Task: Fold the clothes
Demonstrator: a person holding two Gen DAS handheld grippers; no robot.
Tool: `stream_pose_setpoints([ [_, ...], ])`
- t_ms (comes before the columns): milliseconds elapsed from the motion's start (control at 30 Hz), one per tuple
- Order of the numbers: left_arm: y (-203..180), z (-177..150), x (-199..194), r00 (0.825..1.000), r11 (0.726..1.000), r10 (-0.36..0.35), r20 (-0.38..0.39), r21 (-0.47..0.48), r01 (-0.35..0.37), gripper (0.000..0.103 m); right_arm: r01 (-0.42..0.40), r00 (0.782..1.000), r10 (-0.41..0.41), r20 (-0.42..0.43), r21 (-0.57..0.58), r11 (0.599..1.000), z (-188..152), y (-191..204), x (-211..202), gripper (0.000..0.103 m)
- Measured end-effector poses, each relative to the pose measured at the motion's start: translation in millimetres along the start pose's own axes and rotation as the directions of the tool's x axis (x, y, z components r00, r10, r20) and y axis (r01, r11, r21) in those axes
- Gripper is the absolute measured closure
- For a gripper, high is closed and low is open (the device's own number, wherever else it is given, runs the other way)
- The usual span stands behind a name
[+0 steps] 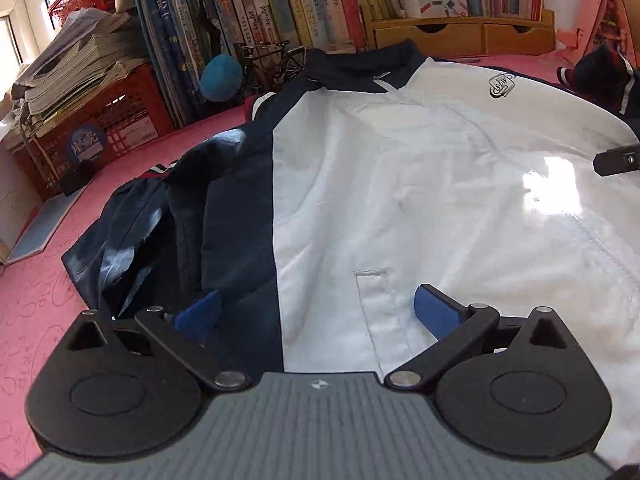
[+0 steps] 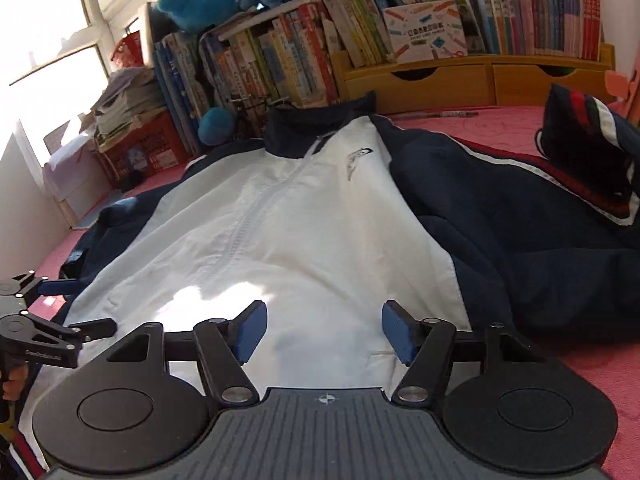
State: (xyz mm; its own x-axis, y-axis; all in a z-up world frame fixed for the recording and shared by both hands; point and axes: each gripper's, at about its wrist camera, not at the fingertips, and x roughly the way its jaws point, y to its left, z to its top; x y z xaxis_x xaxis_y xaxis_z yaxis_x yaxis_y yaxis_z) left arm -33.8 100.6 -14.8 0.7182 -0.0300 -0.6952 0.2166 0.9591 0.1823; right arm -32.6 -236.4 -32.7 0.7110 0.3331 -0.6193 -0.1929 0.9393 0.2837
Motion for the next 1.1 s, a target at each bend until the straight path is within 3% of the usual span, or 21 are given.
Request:
stream_pose_setpoints([
  [33, 13.2, -2.7, -0.6, 1.0, 0.999, 0.004, -0.013, -0.047, -0.005, 0.0, 0.041, 0.999, -0.041, 0.009, 0.012, 0.999, -0.9, -12.3, -6.2, 0.089],
  [67, 26.0, -5.4, -1.4, 1.0, 0.996, 0.003, -0.028, -0.093, -0.005, 0.0, 0.082, 0.996, -0.082, 0.018, 0.024, 0.996, -1.9, -24.7, -12.4, 0.094],
  [133, 41.7, -6.9, -5.5, 0.997, 0.987, -0.02, -0.073, -0.163, 0.008, 0.0, 0.082, 0.994, -0.084, 0.066, 0.03, 0.996, -4.5, -40.3, -33.2, 0.089],
  [167, 43.6, -4.3, -9.0, 0.996, 0.985, -0.01, -0.088, -0.174, -0.006, 0.001, 0.053, 0.993, -0.055, 0.1, 0.025, 0.998, -6.1, -44.8, -46.7, 0.071],
  [200, 41.5, -0.4, -13.2, 0.996, 0.987, -0.007, -0.087, -0.16, -0.007, 0.001, 0.031, 0.99, -0.033, 0.139, 0.018, 0.999, -7.5, -48.8, -60.2, 0.043],
  [267, 23.8, 16.7, -25.3, 0.999, 0.995, -0.029, -0.041, -0.096, 0.025, 0.001, 0.067, 0.963, -0.063, 0.261, -0.006, 0.998, -6.3, -51.5, -87.4, 0.017],
  [367, -10.9, 49.1, -32.9, 0.992, 0.993, -0.118, 0.036, -0.018, 0.119, 0.0, 0.279, 0.904, -0.24, 0.353, -0.063, 0.958, 5.8, -52.3, -96.9, 0.015],
  [433, -42.3, 73.9, -25.4, 0.981, 0.983, -0.181, 0.075, 0.04, 0.178, 0.0, 0.432, 0.848, -0.361, 0.388, -0.11, 0.895, 18.6, -52.7, -82.9, 0.003],
  [500, -77.4, 97.4, -13.4, 0.972, 0.975, -0.212, 0.098, 0.086, 0.204, 0.0, 0.542, 0.796, -0.444, 0.411, -0.159, 0.825, 32.4, -55.3, -62.1, 0.0],
  [567, -113.7, 119.4, 0.1, 0.966, 0.968, -0.231, 0.113, 0.127, 0.216, 0.0, 0.519, 0.842, -0.457, 0.289, -0.2, 0.831, 47.2, -68.2, -32.1, 0.001],
  [600, -128.7, 124.8, 8.5, 0.967, 0.966, -0.23, 0.109, 0.143, 0.213, 0.0, 0.506, 0.858, -0.461, 0.226, -0.219, 0.834, 54.6, -74.6, -17.1, 0.018],
  [633, -143.7, 130.2, 16.9, 0.968, 0.965, -0.229, 0.105, 0.159, 0.211, 0.0, 0.497, 0.867, -0.47, 0.164, -0.228, 0.837, 62.1, -81.7, -3.5, 0.044],
  [667, -158.6, 135.6, 25.3, 0.969, 0.962, -0.228, 0.101, 0.174, 0.208, 0.0, 0.519, 0.855, -0.505, 0.12, -0.195, 0.832, 69.5, -91.7, 1.5, 0.093],
  [700, -172.5, 139.7, 33.4, 0.97, 0.96, -0.223, 0.095, 0.191, 0.202, 0.0, 0.544, 0.839, -0.531, 0.117, -0.168, 0.822, 75.3, -99.1, -0.8, 0.095],
  [767, -190.5, 136.9, 47.2, 0.979, 0.958, -0.191, 0.073, 0.233, 0.169, 0.0, 0.609, 0.791, -0.583, 0.183, -0.143, 0.781, 88.6, -110.5, -17.7, 0.096],
  [833, -201.0, 129.7, 61.3, 0.986, 0.954, -0.165, 0.036, 0.26, 0.15, 0.0, 0.696, 0.71, -0.649, 0.274, -0.139, 0.704, 103.0, -121.6, -38.5, 0.096],
  [900, -201.6, 123.3, 66.6, 0.983, 0.958, -0.172, 0.057, 0.241, 0.154, 0.0, 0.772, 0.617, -0.694, 0.371, -0.117, 0.625, 117.6, -135.0, -58.5, 0.096],
  [967, -194.9, 121.1, 68.3, 0.978, 0.963, -0.202, 0.055, 0.194, 0.188, 0.0, 0.856, 0.483, -0.735, 0.476, -0.079, 0.511, 129.4, -148.9, -73.4, 0.095],
  [1000, -191.8, 120.4, 69.1, 0.975, 0.964, -0.216, 0.055, 0.171, 0.204, 0.0, 0.876, 0.442, -0.745, 0.499, -0.06, 0.479, 132.5, -156.0, -76.0, 0.095],
  [1067, -187.8, 121.4, 70.3, 0.968, 0.965, -0.24, 0.068, 0.129, 0.23, 0.0, 0.88, 0.438, -0.764, 0.473, -0.051, 0.472, 136.3, -174.0, -72.5, 0.091],
  [1100, -185.9, 121.7, 70.6, 0.966, 0.964, -0.249, 0.073, 0.11, 0.241, 0.0, 0.873, 0.461, -0.776, 0.43, -0.06, 0.485, 136.2, -186.2, -64.8, 0.083],
])
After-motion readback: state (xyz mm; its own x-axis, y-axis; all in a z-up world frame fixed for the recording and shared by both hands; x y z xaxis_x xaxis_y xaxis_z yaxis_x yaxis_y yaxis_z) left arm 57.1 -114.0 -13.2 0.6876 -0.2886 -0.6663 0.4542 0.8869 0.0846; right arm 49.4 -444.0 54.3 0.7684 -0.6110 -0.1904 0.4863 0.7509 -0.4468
